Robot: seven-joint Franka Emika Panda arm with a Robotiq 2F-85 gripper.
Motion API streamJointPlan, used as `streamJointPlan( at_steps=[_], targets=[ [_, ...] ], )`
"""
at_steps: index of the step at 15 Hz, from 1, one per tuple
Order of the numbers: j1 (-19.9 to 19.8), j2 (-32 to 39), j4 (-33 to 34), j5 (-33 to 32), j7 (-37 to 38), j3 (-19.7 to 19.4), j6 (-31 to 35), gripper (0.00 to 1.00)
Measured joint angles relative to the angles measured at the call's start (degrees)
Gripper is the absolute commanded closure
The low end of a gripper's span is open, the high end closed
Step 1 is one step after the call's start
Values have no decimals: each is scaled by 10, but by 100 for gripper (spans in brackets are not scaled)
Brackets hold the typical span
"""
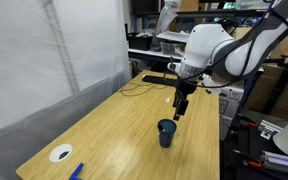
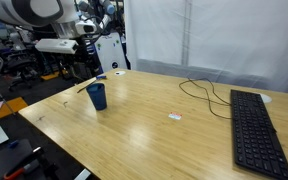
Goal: Remove the marker from the blue cup
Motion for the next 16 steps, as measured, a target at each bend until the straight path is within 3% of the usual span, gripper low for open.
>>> streamJointPlan(
  at_steps=[3, 6, 12, 15, 16],
  targets=[
    [-1, 9, 0, 0, 0, 9, 5, 2],
    [-6, 26, 0, 1, 0, 13, 33, 32],
    [-26, 62, 6, 1, -3, 21, 79, 75],
    [-40, 90, 19, 1, -8, 38, 95, 76],
    [-45, 100, 25, 1, -9, 45, 97, 72]
  ],
)
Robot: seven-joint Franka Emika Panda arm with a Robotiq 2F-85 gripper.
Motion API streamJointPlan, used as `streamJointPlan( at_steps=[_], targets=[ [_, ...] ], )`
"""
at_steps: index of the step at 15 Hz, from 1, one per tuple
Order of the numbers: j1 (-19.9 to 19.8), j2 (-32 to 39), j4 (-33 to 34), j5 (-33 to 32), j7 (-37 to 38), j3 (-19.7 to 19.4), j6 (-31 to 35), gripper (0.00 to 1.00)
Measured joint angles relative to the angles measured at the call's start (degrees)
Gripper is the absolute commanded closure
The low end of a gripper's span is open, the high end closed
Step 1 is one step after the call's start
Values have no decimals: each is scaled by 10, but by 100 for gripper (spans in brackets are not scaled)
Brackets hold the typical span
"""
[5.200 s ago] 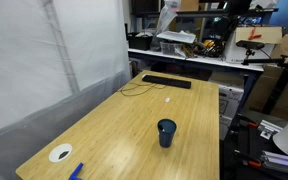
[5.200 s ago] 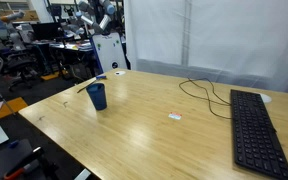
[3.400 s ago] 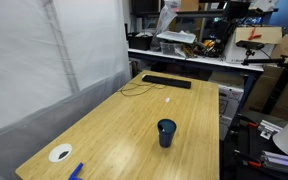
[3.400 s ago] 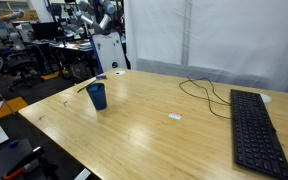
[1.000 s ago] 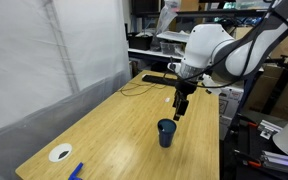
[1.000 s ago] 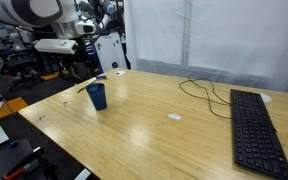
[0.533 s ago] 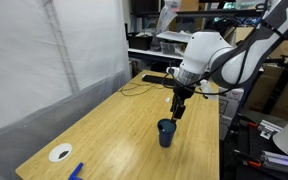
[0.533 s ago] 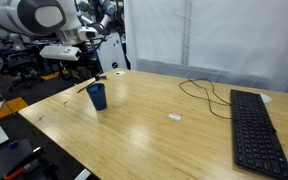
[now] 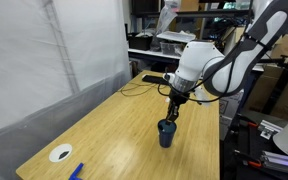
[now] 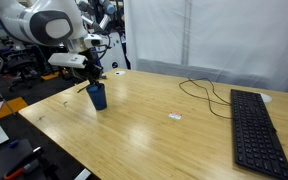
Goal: Remove the marker from the blue cup
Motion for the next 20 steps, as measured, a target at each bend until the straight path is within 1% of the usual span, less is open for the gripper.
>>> streamJointPlan(
  at_steps=[2, 4, 6, 7, 8, 10, 12, 14, 15, 17, 18, 19, 20],
  targets=[
    [-11, 23, 14, 0, -4, 14, 2, 76],
    [-23, 44, 29, 0, -7, 27, 4, 71],
    [-34, 62, 40, 0, -11, 36, 4, 72],
    [-39, 68, 45, -1, -12, 39, 4, 70],
    [-44, 73, 48, -1, -13, 41, 4, 61],
    [-50, 80, 52, -2, -15, 44, 4, 64],
    [-54, 83, 55, -3, -15, 44, 4, 57],
    [-55, 86, 57, -5, -15, 44, 4, 55],
    [-56, 87, 58, -7, -15, 44, 4, 63],
    [-56, 87, 59, -9, -15, 45, 4, 75],
    [-56, 88, 60, -10, -15, 46, 4, 75],
    [-56, 90, 62, -10, -15, 47, 4, 82],
    [-57, 93, 64, -10, -16, 49, 4, 95]
  ],
)
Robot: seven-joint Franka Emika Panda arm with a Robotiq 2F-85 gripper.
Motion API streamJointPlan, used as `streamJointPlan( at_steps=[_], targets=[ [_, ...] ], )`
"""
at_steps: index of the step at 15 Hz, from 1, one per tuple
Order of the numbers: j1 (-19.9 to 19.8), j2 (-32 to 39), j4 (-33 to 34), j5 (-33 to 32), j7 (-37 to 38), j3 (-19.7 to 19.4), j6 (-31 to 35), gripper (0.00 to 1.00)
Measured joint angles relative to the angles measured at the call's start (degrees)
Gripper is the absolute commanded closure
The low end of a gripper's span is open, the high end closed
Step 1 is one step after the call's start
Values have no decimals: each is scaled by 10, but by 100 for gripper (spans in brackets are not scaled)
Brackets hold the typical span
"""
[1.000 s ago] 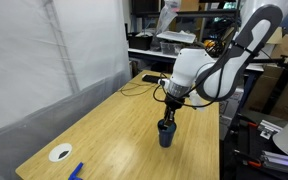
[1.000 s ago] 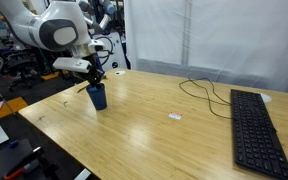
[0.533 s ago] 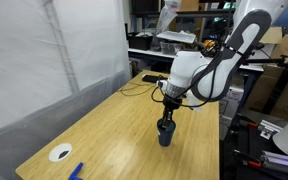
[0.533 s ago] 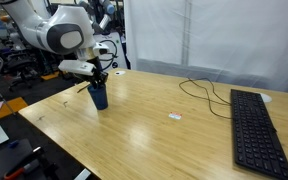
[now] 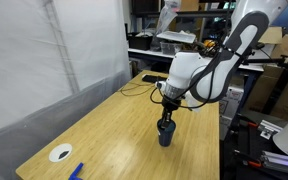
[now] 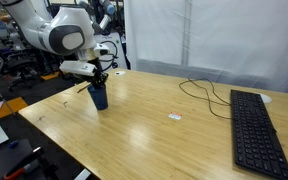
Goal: Remove the marker from the blue cup
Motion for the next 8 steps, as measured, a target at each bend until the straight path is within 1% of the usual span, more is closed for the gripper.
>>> streamJointPlan(
  at_steps=[1, 2, 3, 8],
  targets=[
    [-1, 4, 3, 0, -2, 2, 0, 95],
    [-3, 9, 7, 0, -5, 4, 0, 99],
    [-6, 14, 11, 0, -8, 8, 1, 95],
    [-22, 25, 25, 0, -22, 22, 1, 95]
  ],
)
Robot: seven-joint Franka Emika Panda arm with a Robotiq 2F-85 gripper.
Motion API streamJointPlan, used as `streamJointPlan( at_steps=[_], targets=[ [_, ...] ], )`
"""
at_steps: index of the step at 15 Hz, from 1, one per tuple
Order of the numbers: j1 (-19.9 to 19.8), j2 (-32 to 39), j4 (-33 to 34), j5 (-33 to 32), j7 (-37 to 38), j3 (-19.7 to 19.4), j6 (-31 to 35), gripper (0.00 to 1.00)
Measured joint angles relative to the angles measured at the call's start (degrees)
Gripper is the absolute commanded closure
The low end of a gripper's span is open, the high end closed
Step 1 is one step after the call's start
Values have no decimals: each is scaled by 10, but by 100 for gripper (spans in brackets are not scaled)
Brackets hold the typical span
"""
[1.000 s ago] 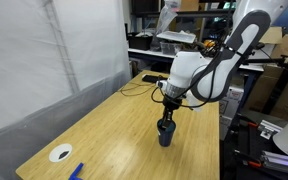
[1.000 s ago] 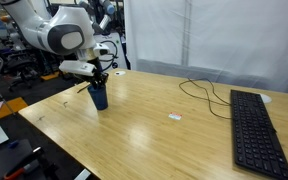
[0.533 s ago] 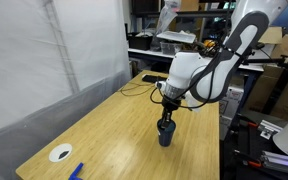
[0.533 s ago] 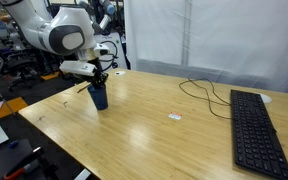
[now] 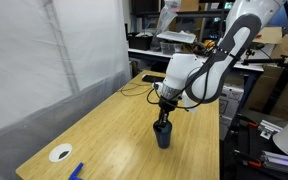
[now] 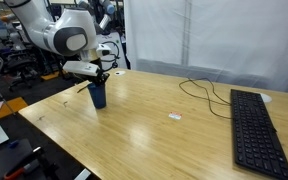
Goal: Remove the marker from the blue cup
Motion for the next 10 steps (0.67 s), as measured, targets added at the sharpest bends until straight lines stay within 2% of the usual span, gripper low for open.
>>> streamJointPlan(
  at_steps=[10],
  targets=[
    [0, -41, -12, -3, 0, 13, 1, 95]
  ],
)
